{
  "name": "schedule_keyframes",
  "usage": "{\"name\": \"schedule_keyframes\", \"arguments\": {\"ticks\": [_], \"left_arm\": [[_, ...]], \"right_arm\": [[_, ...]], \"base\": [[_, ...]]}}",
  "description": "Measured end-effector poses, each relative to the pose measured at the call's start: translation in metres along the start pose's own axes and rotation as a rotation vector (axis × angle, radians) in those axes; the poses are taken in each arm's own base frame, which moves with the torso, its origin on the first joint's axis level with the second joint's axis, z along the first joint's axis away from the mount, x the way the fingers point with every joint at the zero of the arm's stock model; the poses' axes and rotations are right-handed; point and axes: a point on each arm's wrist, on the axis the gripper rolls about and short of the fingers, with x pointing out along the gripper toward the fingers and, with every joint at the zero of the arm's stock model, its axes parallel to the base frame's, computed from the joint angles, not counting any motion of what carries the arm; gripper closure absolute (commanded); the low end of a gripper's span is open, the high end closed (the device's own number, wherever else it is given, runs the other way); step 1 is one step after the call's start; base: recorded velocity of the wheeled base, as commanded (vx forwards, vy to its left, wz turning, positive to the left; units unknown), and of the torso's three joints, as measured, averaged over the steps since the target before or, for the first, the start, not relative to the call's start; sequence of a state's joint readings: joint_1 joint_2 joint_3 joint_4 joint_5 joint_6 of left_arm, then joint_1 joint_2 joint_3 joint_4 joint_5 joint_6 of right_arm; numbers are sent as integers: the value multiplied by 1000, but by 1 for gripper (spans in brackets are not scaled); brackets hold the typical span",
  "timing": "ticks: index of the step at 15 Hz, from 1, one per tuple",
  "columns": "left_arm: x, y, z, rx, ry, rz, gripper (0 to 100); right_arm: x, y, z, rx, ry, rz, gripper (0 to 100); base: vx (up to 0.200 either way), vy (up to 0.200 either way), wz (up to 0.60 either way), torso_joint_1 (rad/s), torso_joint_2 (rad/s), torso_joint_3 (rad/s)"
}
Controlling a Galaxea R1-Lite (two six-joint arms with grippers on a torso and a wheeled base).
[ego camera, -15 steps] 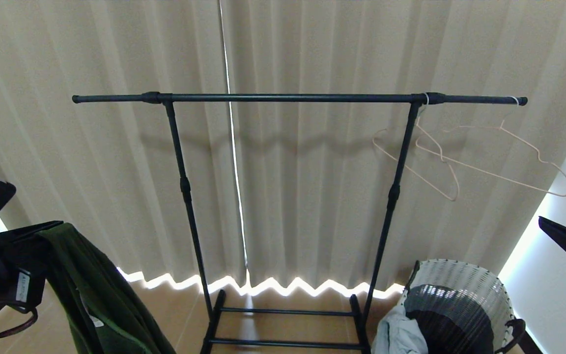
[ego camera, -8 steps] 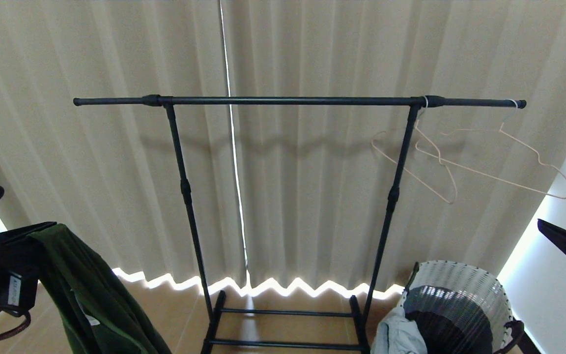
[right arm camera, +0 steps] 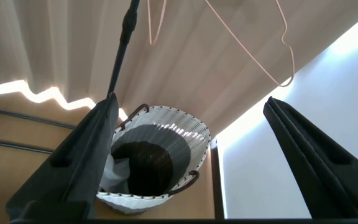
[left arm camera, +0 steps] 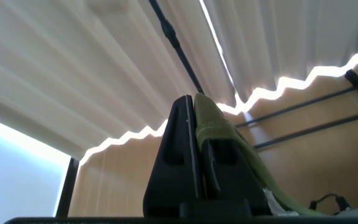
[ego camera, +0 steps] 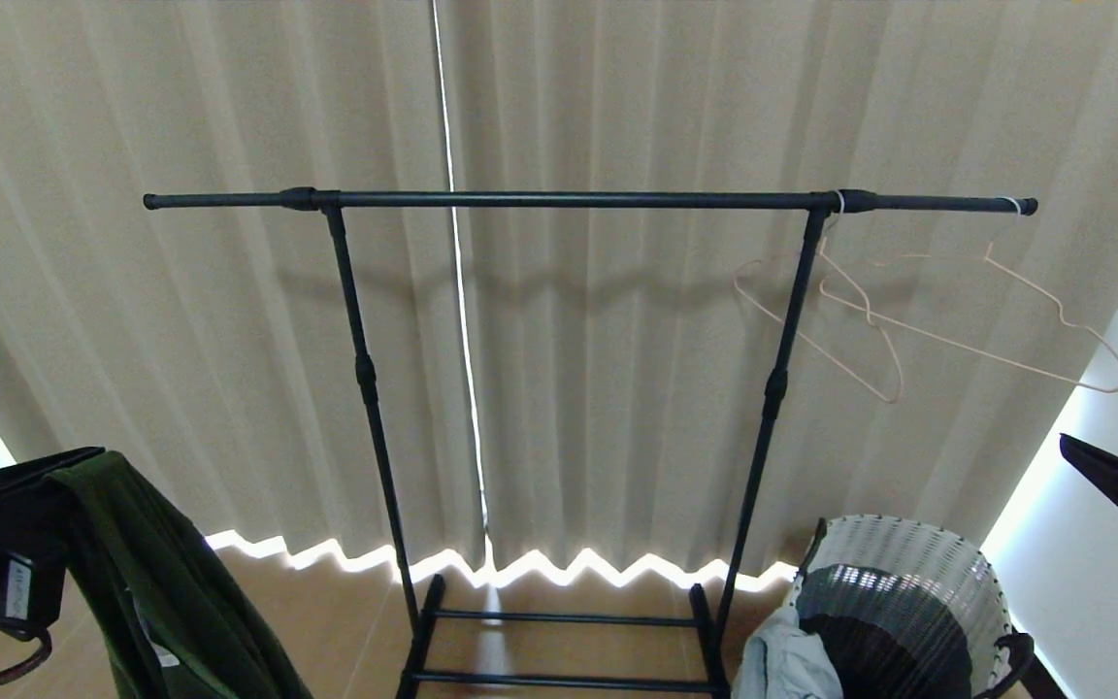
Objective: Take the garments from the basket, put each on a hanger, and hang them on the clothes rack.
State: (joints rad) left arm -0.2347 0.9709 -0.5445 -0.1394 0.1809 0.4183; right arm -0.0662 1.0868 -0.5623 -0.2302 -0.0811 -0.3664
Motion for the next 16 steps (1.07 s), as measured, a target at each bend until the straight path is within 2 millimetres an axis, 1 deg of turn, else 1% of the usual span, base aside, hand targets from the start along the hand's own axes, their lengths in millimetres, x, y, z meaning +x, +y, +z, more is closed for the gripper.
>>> {"name": "schedule_keyframes", "arguments": {"ticks": [13,16], "left_arm": [[0,0,0,1,1,-1,100],[0,0,-1,1,1,-2,100]], "right_arm": [[-1,-1,2,2,-8,-5,0],[-1,-1,2,5,-11,-8,0]], "base": [[0,-200,0,3,2,3],[0,0,0,0,0,0]]}}
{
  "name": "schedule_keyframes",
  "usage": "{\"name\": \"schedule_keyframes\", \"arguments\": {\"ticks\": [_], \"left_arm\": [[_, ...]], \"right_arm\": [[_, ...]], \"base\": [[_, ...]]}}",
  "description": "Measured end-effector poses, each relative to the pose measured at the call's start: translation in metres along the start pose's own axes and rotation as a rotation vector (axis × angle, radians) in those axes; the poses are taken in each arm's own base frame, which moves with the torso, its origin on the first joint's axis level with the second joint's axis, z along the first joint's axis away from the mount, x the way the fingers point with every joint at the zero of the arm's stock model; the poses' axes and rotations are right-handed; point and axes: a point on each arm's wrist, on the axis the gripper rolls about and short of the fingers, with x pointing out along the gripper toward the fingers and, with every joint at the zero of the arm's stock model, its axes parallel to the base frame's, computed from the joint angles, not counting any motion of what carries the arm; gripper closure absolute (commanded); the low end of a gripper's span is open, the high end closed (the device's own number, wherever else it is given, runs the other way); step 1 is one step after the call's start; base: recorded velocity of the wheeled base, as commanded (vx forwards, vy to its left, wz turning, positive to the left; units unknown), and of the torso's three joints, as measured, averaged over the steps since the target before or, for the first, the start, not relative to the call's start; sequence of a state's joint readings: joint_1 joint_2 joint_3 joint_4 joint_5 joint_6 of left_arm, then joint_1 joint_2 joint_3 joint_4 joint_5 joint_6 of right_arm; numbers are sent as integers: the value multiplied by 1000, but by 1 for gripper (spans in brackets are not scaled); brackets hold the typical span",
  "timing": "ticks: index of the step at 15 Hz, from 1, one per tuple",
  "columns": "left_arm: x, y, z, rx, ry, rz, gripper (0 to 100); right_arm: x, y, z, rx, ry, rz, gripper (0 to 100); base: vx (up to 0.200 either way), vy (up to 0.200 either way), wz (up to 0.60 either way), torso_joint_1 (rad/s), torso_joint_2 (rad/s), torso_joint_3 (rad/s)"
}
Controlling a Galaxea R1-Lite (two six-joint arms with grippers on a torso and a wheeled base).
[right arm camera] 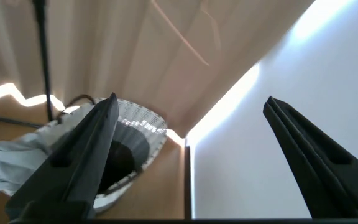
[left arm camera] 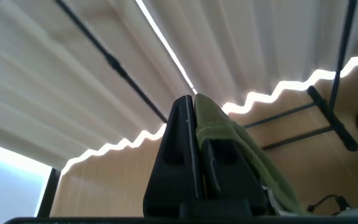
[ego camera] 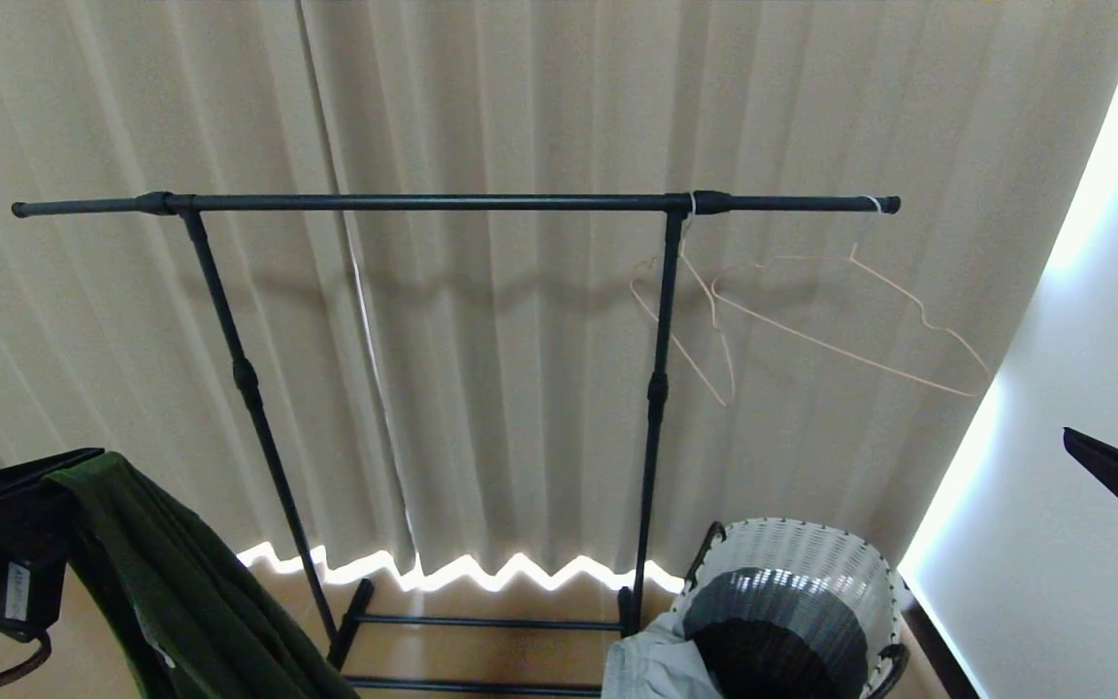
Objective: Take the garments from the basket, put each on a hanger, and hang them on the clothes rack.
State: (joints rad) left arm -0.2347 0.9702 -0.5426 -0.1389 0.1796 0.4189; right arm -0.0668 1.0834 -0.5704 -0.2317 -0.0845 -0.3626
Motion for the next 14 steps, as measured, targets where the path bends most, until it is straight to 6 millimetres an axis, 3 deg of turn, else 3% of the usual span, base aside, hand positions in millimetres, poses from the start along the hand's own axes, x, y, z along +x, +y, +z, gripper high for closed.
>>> {"name": "schedule_keyframes", "arguments": {"ticks": [6,14], "left_arm": [[1,-1,-1,-6,5,-4,100],[2,0,0,-6,4,-4,100]], "right_arm": [[3,-13,10,37,-15,-60,0],[11,-16,15,56,-9,-62,0]], "base": [[0,0,0,0,0,0],[200,0,0,5,1,1]]}}
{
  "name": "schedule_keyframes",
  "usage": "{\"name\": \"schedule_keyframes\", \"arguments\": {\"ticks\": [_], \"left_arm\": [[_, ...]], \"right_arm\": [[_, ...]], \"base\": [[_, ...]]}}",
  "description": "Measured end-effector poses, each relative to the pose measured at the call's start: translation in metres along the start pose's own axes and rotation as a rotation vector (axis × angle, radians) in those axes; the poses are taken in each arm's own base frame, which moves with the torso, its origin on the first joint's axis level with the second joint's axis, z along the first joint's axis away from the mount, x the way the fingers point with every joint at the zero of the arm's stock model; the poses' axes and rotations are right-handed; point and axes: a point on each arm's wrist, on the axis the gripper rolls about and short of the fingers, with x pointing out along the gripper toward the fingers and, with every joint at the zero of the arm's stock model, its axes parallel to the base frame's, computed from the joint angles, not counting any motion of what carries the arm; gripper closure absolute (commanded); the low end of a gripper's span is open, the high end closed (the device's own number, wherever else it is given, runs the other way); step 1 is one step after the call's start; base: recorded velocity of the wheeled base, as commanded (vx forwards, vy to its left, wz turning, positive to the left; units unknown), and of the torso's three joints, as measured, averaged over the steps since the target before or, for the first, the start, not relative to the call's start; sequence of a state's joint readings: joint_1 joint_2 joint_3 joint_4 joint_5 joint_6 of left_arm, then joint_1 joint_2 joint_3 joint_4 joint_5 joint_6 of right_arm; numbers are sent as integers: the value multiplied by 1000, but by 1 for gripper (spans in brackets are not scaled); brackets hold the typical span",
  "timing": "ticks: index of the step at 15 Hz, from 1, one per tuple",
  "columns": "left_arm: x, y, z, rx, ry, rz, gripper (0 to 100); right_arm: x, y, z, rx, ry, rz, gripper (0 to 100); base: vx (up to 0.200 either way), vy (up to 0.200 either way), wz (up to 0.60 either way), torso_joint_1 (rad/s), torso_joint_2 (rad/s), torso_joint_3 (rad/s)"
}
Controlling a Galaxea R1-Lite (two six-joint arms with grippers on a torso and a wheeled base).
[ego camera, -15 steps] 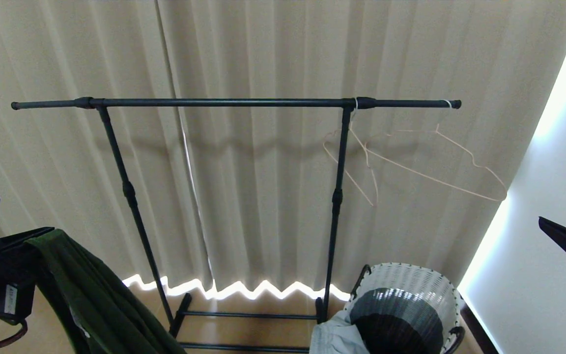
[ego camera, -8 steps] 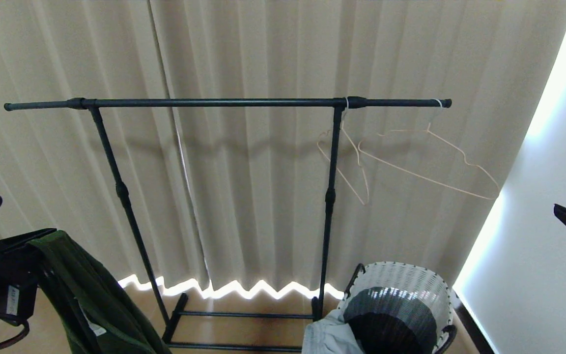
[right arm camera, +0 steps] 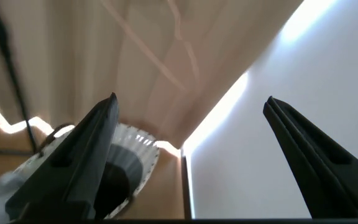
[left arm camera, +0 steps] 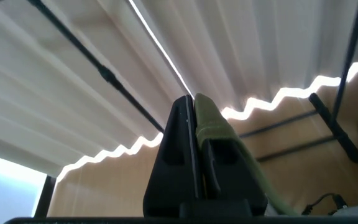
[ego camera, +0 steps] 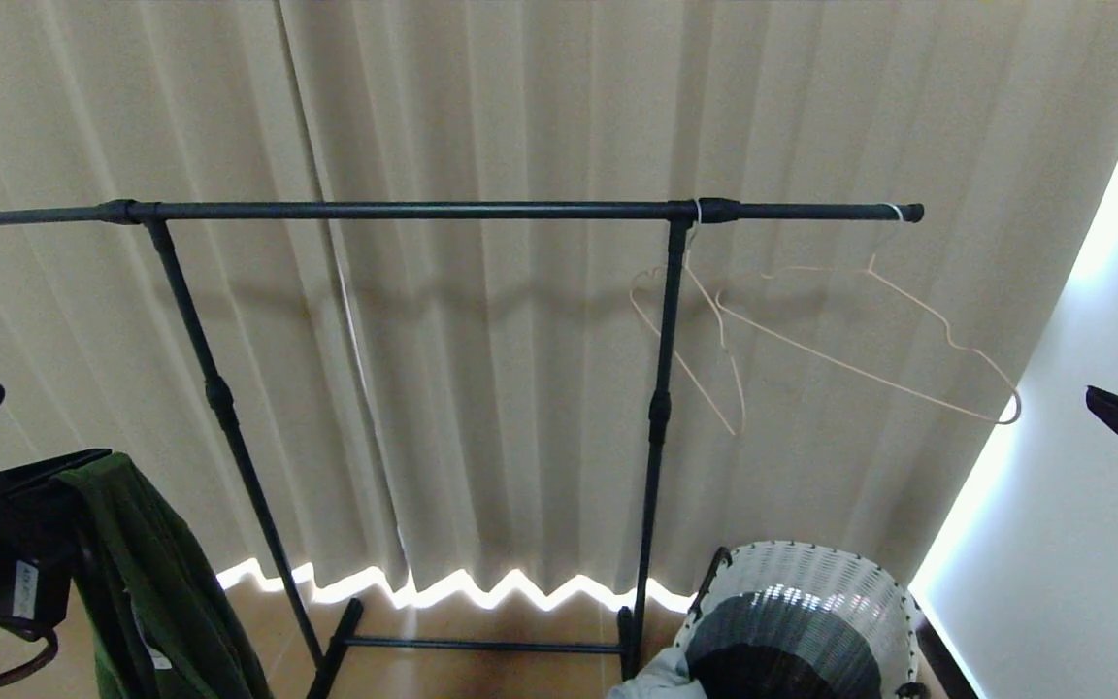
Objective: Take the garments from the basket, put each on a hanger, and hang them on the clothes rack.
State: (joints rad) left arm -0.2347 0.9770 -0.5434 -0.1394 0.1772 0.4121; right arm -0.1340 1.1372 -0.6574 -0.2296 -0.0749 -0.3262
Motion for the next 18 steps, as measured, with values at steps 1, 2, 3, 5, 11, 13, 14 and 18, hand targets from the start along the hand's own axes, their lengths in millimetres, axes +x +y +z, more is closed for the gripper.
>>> {"name": "schedule_keyframes", "arguments": {"ticks": [1,2,3,5,11,13,14,18], "left_arm": [[0,0,0,1,0,0,100],[0,0,-1,3,2,-1,100],[0,0,-1,5,2,-1,100],[0,-1,-2,9,5,-4,100],[7,-3,-4,14,32,-16,100],[10,-3,-1,13,19,-14,100],[12,-4,-2,15,21,-16,100],[16,-5,-3,19,31,-23,100]], "right_arm": [[0,0,0,0,1,1,0],[1,0,0,2,2,4,0],[2,0,0,4,2,4,0],[5,0,2,26,5,4,0],[55,-15,20,71,54,-46,0],[84,-26,27,81,73,-81,0],[99,-31,28,85,87,-93,0],[149,-40,17,86,179,-147,0]], "base": [[200,0,0,2,2,7],[200,0,0,2,2,-2],[200,0,0,2,2,2],[0,0,0,0,0,0],[0,0,0,0,0,0],[0,0,0,0,0,0],[0,0,0,0,0,0],[0,0,0,0,0,0]]}}
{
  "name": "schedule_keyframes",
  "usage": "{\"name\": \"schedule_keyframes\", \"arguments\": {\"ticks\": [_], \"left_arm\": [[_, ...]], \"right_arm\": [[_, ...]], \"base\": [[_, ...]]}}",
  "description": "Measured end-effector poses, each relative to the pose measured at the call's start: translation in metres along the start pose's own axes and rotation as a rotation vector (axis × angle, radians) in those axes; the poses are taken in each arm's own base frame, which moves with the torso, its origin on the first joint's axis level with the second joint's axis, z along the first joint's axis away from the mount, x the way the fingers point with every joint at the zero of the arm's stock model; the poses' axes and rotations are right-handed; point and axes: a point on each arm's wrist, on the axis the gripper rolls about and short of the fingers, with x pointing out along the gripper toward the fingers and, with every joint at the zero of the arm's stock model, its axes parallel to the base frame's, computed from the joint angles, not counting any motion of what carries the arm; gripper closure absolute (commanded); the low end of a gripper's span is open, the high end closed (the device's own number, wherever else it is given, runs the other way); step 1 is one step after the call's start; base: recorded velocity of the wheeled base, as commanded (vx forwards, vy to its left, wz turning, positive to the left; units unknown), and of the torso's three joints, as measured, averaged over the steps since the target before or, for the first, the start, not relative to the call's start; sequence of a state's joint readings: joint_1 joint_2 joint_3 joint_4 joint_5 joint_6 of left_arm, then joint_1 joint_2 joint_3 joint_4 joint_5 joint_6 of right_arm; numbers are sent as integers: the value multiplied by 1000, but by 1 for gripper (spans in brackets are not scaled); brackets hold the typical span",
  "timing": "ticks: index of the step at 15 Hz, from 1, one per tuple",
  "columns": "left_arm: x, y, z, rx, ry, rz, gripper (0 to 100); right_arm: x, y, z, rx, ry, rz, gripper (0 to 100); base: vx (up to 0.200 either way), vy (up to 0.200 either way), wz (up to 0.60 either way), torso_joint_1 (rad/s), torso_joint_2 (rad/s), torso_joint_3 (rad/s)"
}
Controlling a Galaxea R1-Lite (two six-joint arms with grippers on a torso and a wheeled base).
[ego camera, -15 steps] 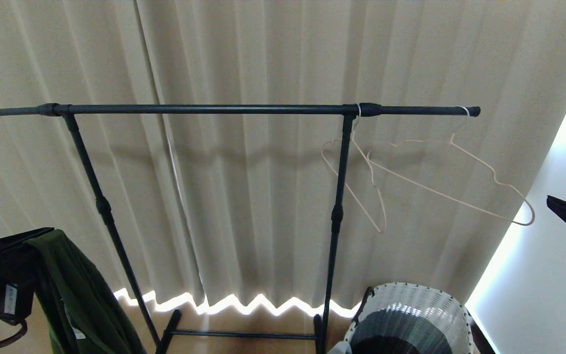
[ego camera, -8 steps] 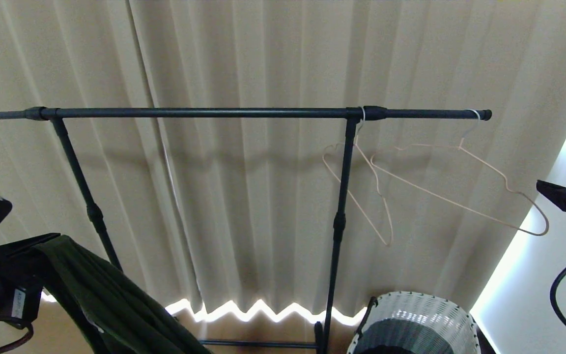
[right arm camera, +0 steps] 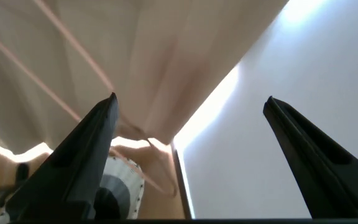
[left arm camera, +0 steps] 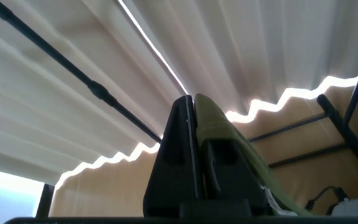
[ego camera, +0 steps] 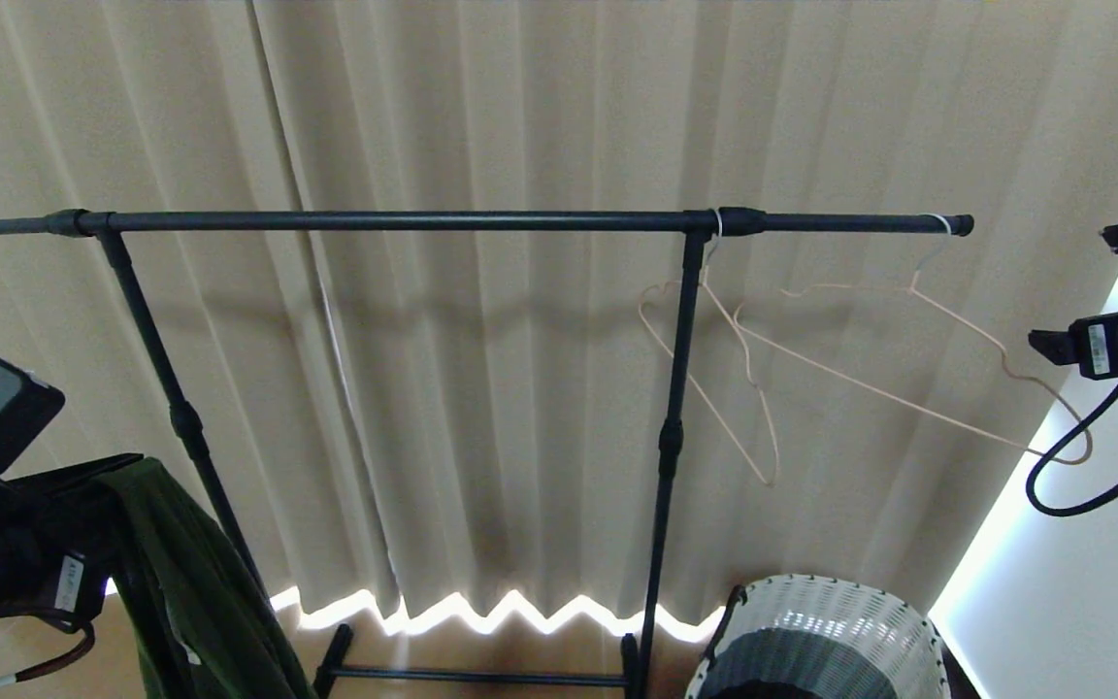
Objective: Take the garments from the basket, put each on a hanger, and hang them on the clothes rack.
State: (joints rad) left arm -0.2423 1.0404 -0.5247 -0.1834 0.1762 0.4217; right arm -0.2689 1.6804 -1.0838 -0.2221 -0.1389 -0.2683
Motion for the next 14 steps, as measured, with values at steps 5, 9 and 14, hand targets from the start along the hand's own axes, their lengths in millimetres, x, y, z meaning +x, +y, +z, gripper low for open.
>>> {"name": "schedule_keyframes", "arguments": {"ticks": [5,9,14], "left_arm": [[1,-3,1,9,-5,-22,100],[0,-3,2,10,-12,-24,100],[0,-3,4,8,-17,-22,100]], "right_arm": [[30,6,-13,-8,71,17,0],[37,9,-17,-5,83,44,0],[25,10,-21,-2,79,94,0]], "base": [[0,0,0,0,0,0],[0,0,0,0,0,0],[0,0,0,0,0,0]]}}
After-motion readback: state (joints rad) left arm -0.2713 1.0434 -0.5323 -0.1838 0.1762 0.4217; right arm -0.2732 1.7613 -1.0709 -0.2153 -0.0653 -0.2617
